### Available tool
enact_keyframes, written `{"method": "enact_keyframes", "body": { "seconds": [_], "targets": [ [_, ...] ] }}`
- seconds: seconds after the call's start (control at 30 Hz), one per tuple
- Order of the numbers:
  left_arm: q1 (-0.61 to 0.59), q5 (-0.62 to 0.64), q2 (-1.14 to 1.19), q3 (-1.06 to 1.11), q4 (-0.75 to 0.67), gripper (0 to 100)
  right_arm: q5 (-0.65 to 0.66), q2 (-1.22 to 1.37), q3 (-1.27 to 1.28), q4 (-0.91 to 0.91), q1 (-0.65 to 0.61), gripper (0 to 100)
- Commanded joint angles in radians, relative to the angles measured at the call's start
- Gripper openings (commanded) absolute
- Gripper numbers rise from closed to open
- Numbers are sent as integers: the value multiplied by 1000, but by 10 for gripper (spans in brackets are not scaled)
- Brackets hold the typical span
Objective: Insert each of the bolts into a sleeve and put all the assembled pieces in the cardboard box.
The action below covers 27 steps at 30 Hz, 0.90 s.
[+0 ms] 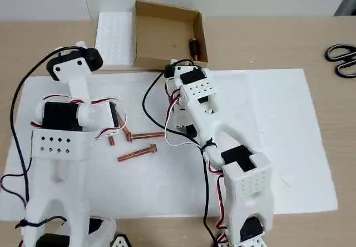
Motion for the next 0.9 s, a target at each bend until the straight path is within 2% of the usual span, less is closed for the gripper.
{"method": "enact_keyframes", "body": {
  "seconds": [0.0, 0.07, 0.17, 0.53, 0.67, 0.87],
  "targets": [
    [-2, -3, -9, 1, -38, 6, -9, 1, 0, -19, -7, 78],
    [-2, -3, -9, 2, -51, 6, -9, -1, -2, -19, -7, 70],
    [-2, -3, -9, 1, -52, 6, -9, -19, -29, -4, -8, 0],
    [6, -6, -11, -10, -52, 6, -9, -274, -66, 84, -12, 2],
    [-2, -8, -11, -81, -44, 6, -8, -387, -64, 150, -5, 2],
    [8, -21, -3, -197, -34, 6, -8, -522, -60, 266, 79, 2]
  ]
}}
